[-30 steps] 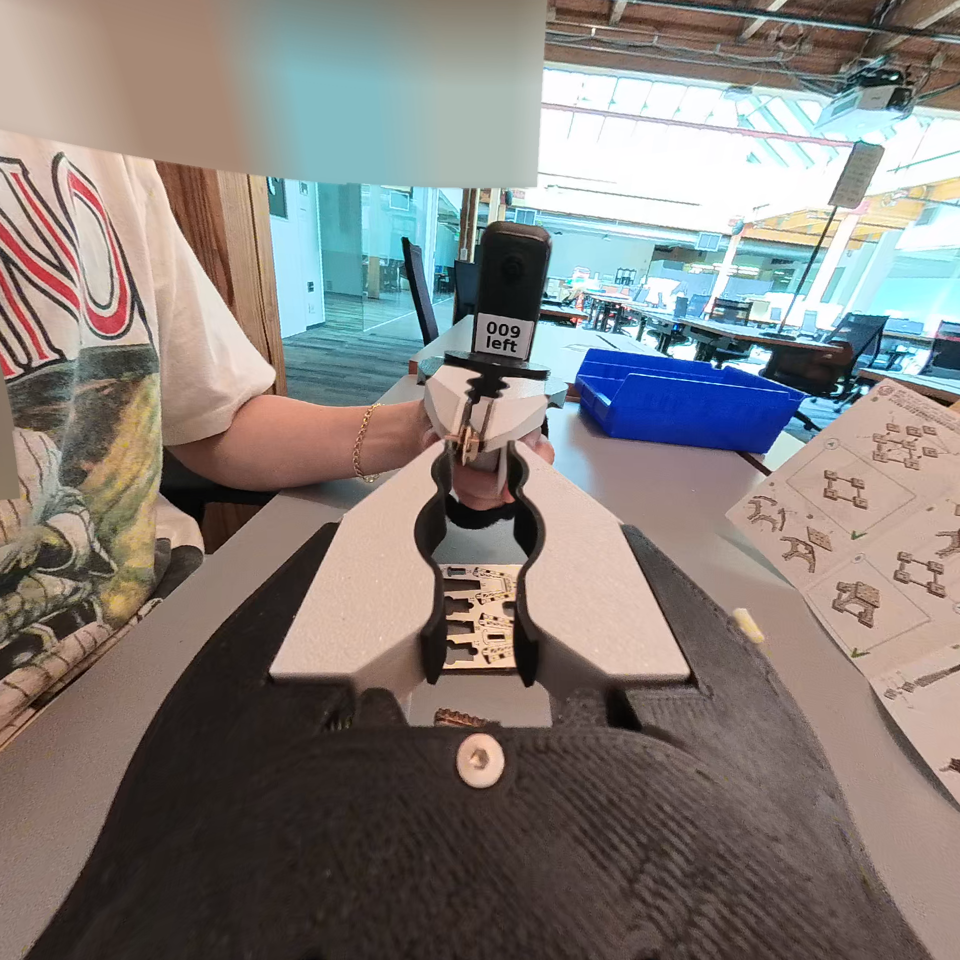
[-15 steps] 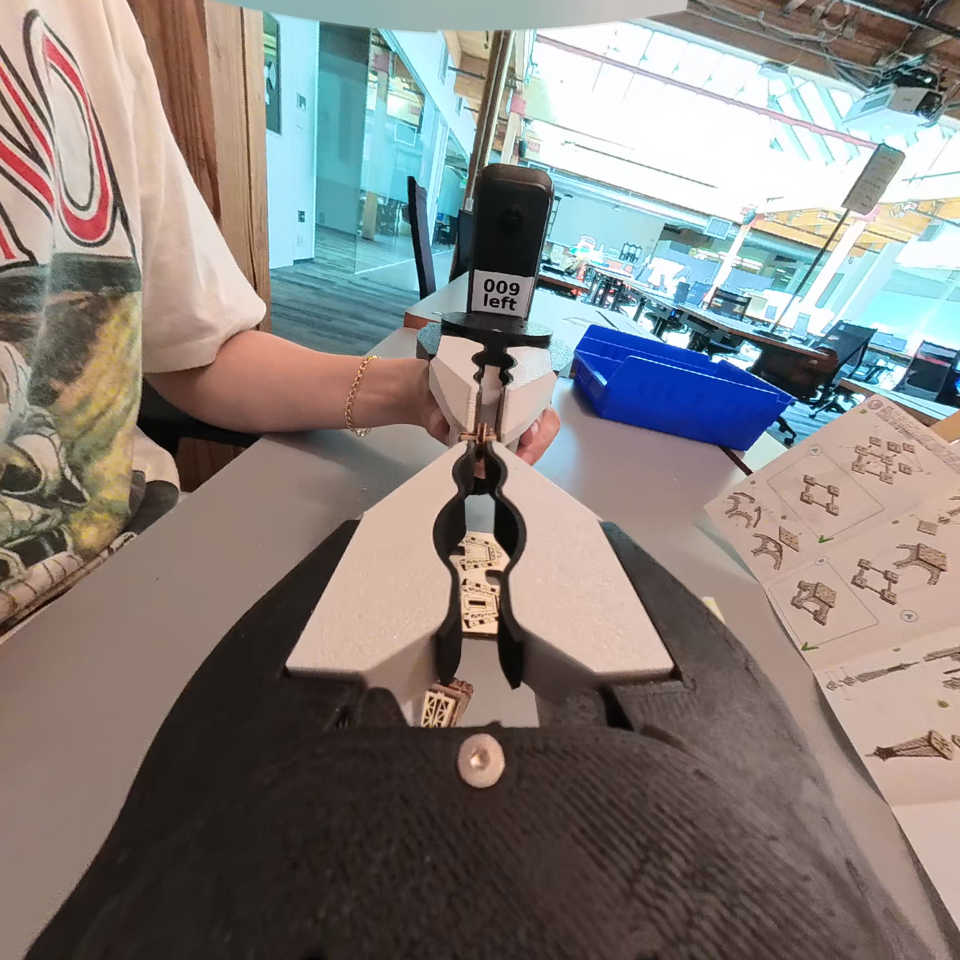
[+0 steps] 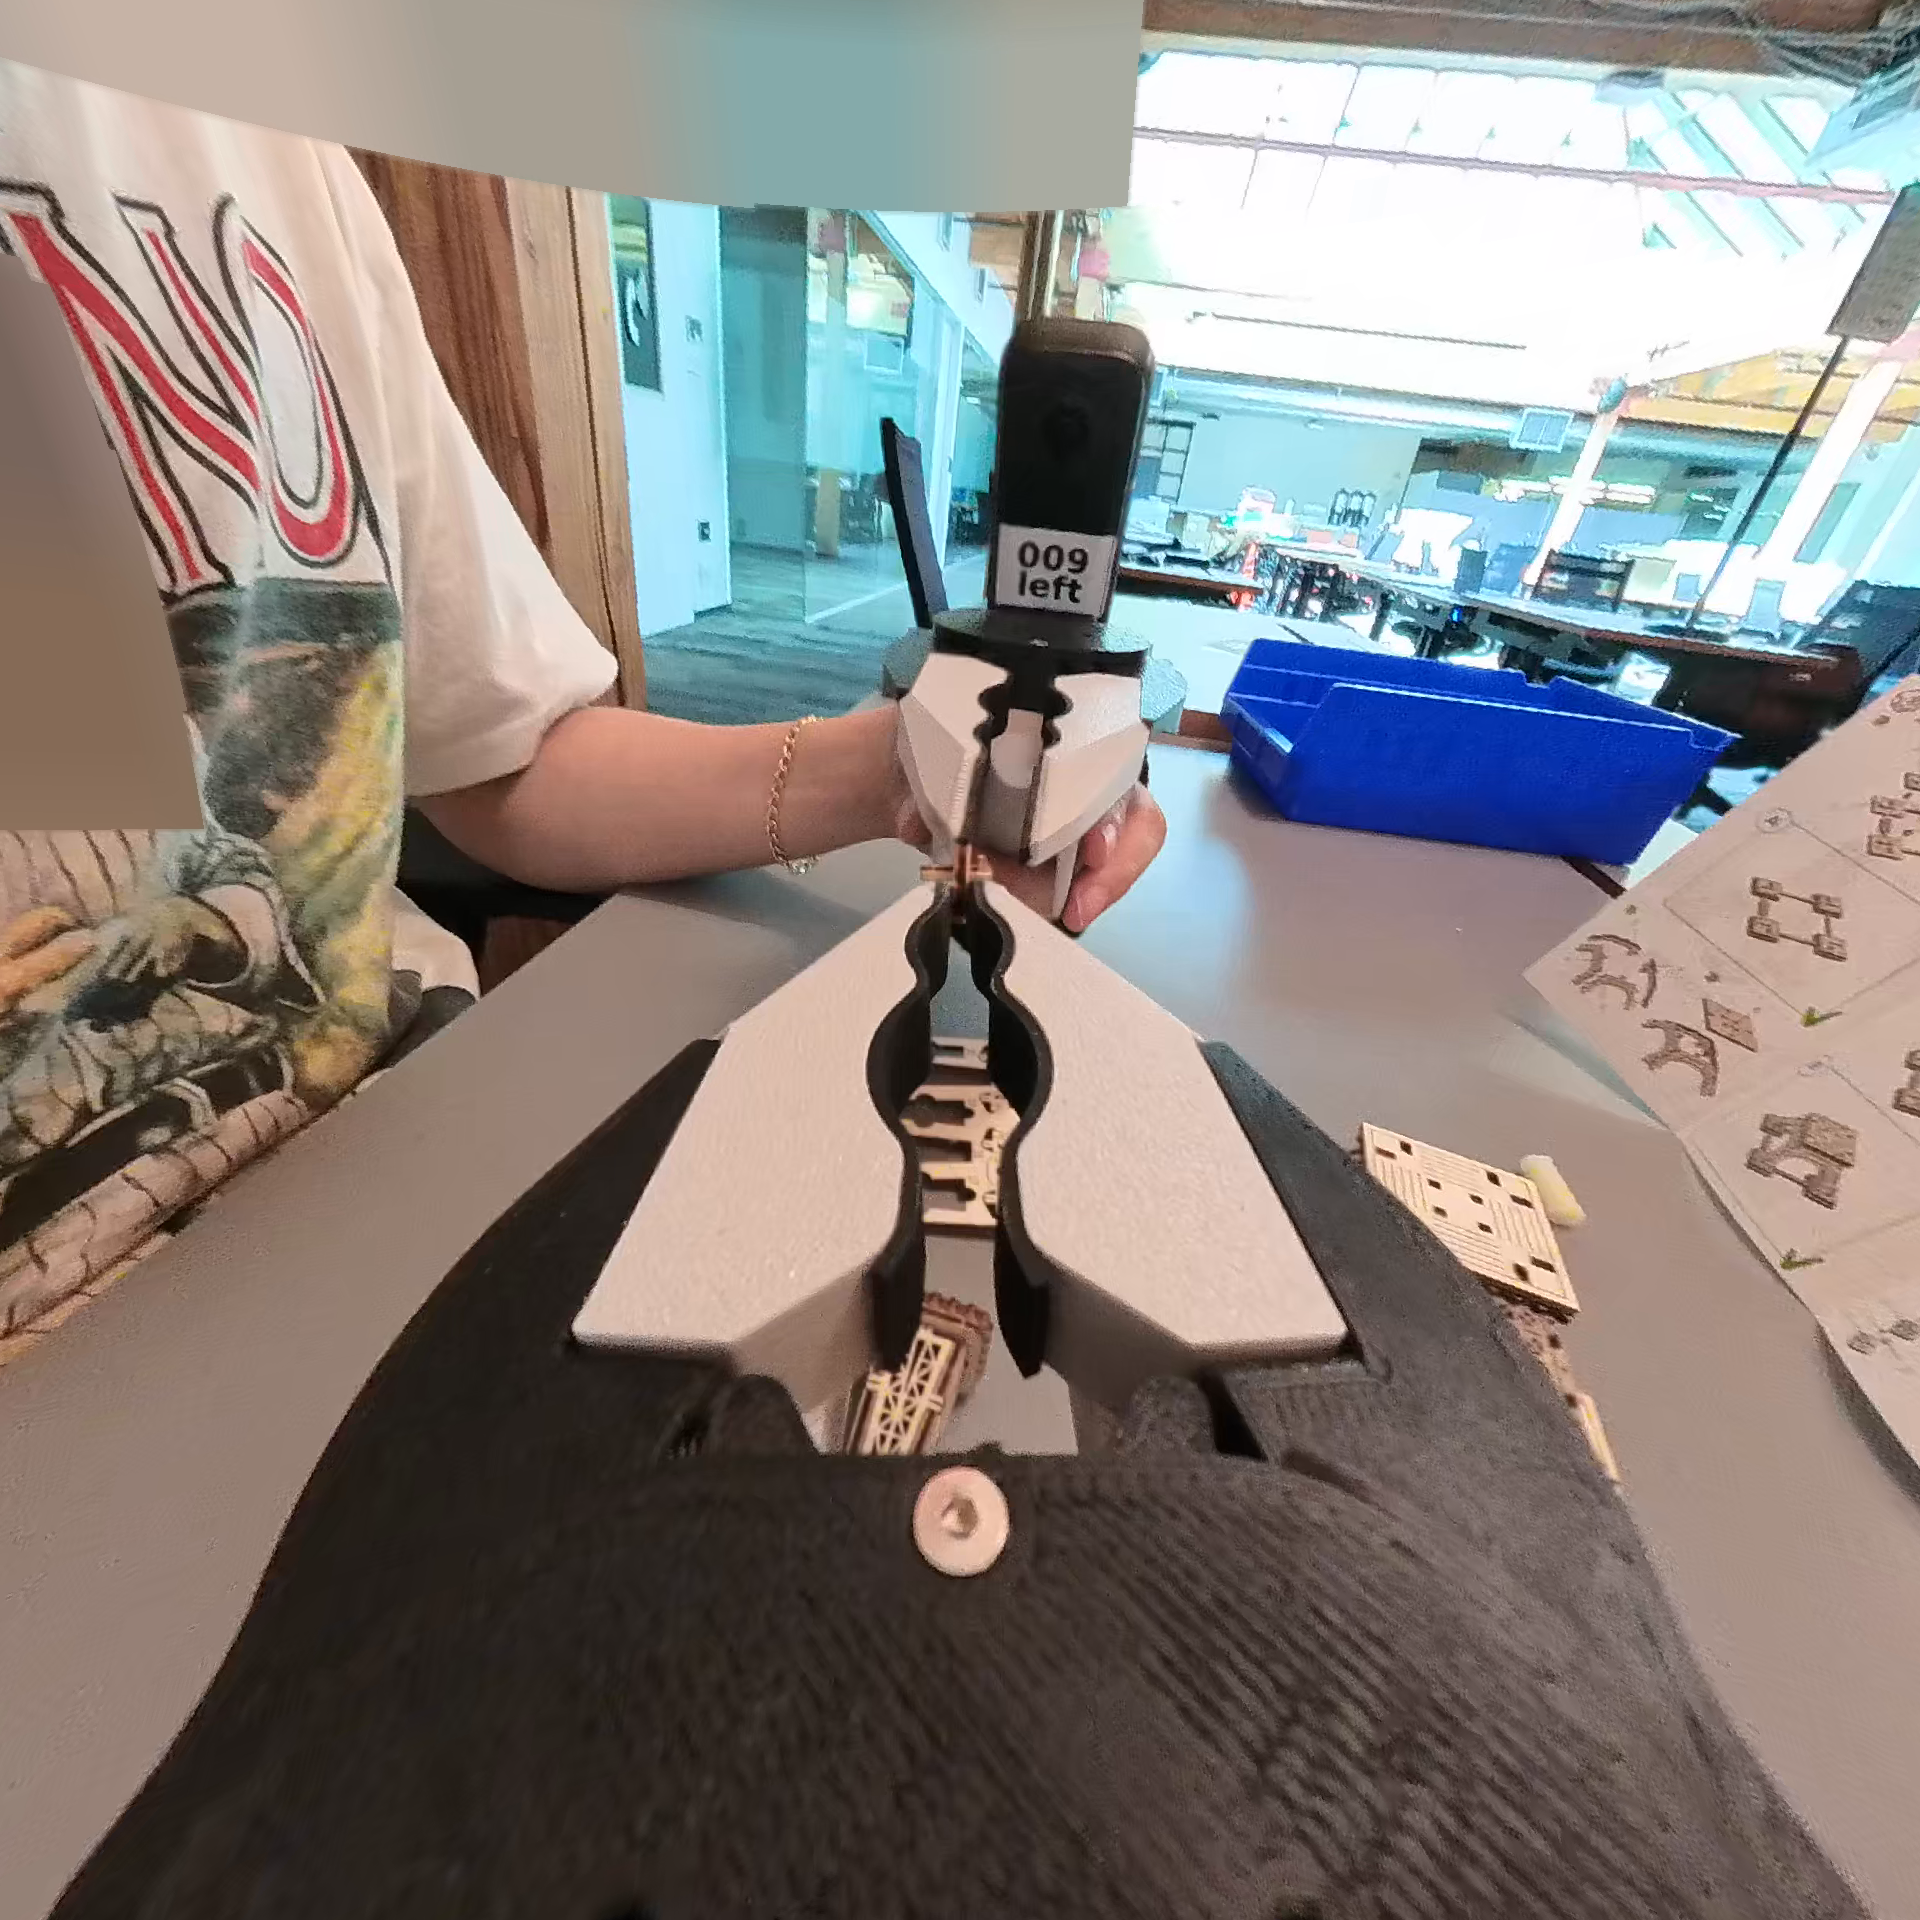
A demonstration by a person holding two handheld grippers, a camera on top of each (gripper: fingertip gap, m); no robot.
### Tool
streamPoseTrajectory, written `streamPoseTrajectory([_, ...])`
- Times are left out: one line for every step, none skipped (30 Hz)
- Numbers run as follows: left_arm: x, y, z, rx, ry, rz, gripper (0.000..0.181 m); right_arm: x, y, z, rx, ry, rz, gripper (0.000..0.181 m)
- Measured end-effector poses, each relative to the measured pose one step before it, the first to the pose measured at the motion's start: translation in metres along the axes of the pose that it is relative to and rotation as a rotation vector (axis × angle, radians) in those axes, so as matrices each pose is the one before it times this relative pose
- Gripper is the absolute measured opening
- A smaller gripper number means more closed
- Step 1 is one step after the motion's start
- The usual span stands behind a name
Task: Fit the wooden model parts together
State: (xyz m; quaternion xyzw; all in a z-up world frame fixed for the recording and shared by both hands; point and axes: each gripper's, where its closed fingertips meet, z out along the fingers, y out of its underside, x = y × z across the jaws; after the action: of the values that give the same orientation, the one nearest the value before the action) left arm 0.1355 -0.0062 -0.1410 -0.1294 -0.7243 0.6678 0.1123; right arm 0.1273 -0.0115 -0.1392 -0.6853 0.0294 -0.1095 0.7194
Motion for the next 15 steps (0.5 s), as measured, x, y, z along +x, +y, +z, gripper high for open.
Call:
streamPoseTrajectory([-0.00019, -0.00066, -0.00084, 0.0047, 0.0020, -0.0102, 0.004, -0.00198, -0.00025, 0.00056, 0.0066, -0.0139, 0.0108, 0.001])
streamPoseTrajectory([-0.00048, -0.00112, -0.00020, 0.0054, -0.0027, -0.0033, 0.001, -0.00323, 0.00071, 0.00112, -0.0015, -0.0219, 0.0072, 0.001])
streamPoseTrajectory([0.00052, -0.00111, 0.00023, 0.0066, 0.0018, 0.0004, 0.000, -0.00183, 0.00034, 0.00167, 0.0005, -0.0077, -0.0038, 0.001])
streamPoseTrajectory([0.00217, -0.00063, 0.00074, 0.0043, 0.0123, -0.0011, 0.000, -0.00134, 0.00032, 0.00178, -0.0017, -0.0040, -0.0091, 0.001])
streamPoseTrajectory([0.00389, 0.00029, 0.00109, 0.0002, 0.0235, -0.0037, 0.000, -0.00232, -0.00004, 0.00165, -0.0008, -0.0099, -0.0074, 0.001])
streamPoseTrajectory([0.00384, 0.00080, 0.00130, -0.0029, 0.0246, -0.0053, 0.002, -0.00217, -0.00127, 0.00115, 0.0071, -0.0097, -0.0037, 0.001])
streamPoseTrajectory([0.00302, 0.00063, 0.00130, -0.0024, 0.0189, -0.0037, 0.003, -0.00170, -0.00219, 0.00088, 0.0122, -0.0079, -0.0009, 0.001])
streamPoseTrajectory([0.00215, 0.00031, 0.00112, -0.0005, 0.0126, -0.0004, 0.003, -0.00282, -0.00234, 0.00059, 0.0133, -0.0167, 0.0024, 0.001])
streamPoseTrajectory([0.00253, -0.00043, 0.00098, 0.0036, 0.0144, 0.0017, 0.003, -0.00300, -0.00280, 0.00055, 0.0181, -0.0190, 0.0078, 0.001])
streamPoseTrajectory([0.00288, -0.00076, 0.00092, 0.0052, 0.0162, -0.0015, 0.004, -0.00141, -0.00264, 0.00053, 0.0192, -0.0091, 0.0070, 0.001])
streamPoseTrajectory([0.00331, -0.00110, 0.00086, 0.0076, 0.0205, -0.0056, 0.003, -0.00183, -0.00197, 0.00060, 0.0166, -0.0119, 0.0052, 0.001])
streamPoseTrajectory([0.00426, -0.00182, 0.00081, 0.0121, 0.0275, -0.0076, 0.002, -0.00246, -0.00046, 0.00094, 0.0054, -0.0169, 0.0049, 0.001])
streamPoseTrajectory([0.00386, -0.00201, 0.00053, 0.0136, 0.0241, -0.0073, 0.002, -0.00289, -0.00003, 0.00105, -0.0008, -0.0202, 0.0020, 0.001])
streamPoseTrajectory([0.00275, -0.00157, 0.00028, 0.0111, 0.0185, -0.0049, 0.003, -0.00291, -0.00050, 0.00107, 0.0004, -0.0190, 0.0069, 0.001])
streamPoseTrajectory([0.00337, -0.00177, 0.00003, 0.0124, 0.0228, -0.0072, 0.003, -0.00340, 0.00015, 0.00115, -0.0040, -0.0224, 0.0072, 0.001])
